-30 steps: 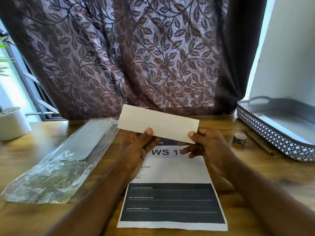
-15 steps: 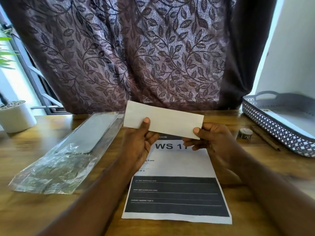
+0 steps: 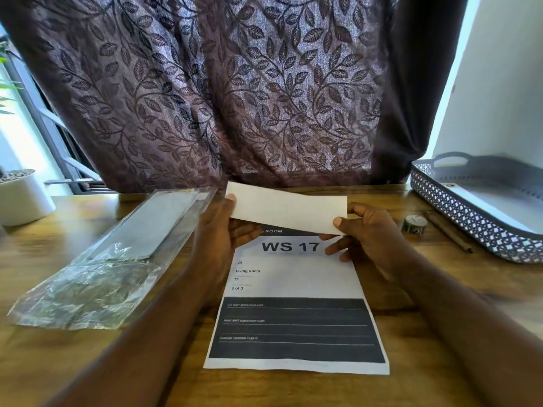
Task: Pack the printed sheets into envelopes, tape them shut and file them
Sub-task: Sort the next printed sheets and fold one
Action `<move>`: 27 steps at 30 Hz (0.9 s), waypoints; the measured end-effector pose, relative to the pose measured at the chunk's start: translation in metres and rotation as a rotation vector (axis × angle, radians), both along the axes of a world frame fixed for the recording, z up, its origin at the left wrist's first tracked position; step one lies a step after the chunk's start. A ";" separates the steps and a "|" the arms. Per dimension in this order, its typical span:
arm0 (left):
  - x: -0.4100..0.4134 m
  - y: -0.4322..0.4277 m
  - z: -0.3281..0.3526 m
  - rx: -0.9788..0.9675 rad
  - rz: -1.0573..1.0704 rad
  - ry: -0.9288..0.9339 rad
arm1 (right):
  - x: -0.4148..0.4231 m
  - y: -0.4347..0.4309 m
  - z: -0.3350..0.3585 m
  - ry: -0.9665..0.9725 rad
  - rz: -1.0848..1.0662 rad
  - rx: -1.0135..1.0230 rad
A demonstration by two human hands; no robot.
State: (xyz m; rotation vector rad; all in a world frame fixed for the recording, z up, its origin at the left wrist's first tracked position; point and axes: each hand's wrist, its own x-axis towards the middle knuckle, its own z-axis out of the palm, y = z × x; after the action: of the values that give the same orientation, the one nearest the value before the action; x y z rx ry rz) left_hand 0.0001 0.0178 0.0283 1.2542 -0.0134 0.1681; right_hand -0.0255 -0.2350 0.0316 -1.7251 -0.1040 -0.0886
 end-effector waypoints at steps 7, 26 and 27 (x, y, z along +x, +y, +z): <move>0.007 0.018 -0.012 1.163 0.339 -0.017 | 0.008 -0.005 -0.010 -0.042 -0.183 -0.450; -0.058 0.043 -0.006 1.360 0.409 -0.153 | -0.041 0.061 0.005 -0.253 -0.308 -0.935; -0.067 0.049 -0.004 1.371 0.405 -0.143 | -0.046 0.078 0.006 -0.273 -0.268 -0.906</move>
State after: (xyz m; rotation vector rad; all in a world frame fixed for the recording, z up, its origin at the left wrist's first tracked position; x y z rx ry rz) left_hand -0.0665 0.0664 0.0241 2.6042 0.0046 0.6716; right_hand -0.0715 -0.1567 0.0374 -2.6179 -0.1222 -0.5429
